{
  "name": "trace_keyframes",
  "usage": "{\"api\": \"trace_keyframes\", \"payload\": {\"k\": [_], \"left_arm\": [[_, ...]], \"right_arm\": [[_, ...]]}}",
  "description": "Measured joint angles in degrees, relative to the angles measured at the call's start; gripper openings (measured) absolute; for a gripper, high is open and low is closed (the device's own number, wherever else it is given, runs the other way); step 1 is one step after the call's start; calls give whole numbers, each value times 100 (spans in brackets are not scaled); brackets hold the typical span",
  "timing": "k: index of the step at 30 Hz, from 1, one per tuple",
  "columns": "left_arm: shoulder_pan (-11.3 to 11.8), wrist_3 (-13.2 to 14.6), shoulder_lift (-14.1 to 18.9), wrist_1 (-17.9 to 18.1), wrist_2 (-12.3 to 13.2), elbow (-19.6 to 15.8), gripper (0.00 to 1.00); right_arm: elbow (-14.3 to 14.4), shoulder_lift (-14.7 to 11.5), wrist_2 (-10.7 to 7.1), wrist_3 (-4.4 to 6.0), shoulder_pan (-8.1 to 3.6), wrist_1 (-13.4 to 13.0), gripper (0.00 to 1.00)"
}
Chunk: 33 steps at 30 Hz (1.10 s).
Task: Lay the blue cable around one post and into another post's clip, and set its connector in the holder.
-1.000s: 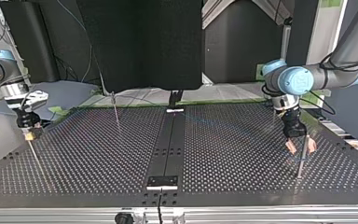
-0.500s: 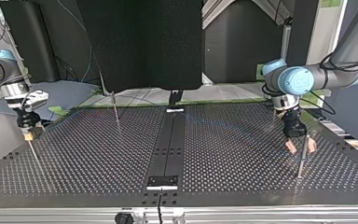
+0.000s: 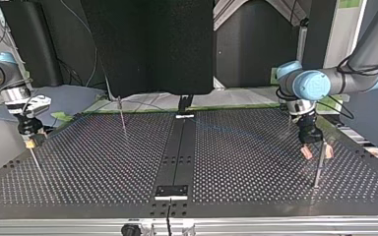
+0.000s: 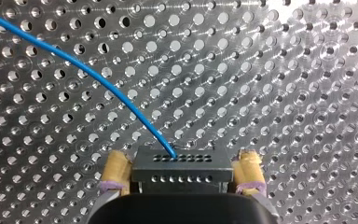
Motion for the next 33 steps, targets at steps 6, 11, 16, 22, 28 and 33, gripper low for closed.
{"api": "trace_keyframes", "payload": {"k": [6, 11, 16, 22, 28, 33], "left_arm": [[-12, 345, 0, -344, -127, 0, 100], [-26, 540, 2, -632, -89, 0, 100], [-42, 387, 5, -753, 83, 0, 100], [-55, 354, 108, -862, 142, -29, 100], [-61, 524, 231, -947, 43, -50, 100], [-64, 549, 257, -1012, 26, -92, 100]], "right_arm": [[0, 0, 0, 0, 0, 0, 98], [0, 0, 0, 0, 0, 0, 98], [0, 0, 0, 0, 0, 0, 98], [0, 0, 0, 0, 0, 0, 98], [0, 0, 0, 0, 0, 0, 98], [0, 0, 0, 0, 0, 0, 98]]}}
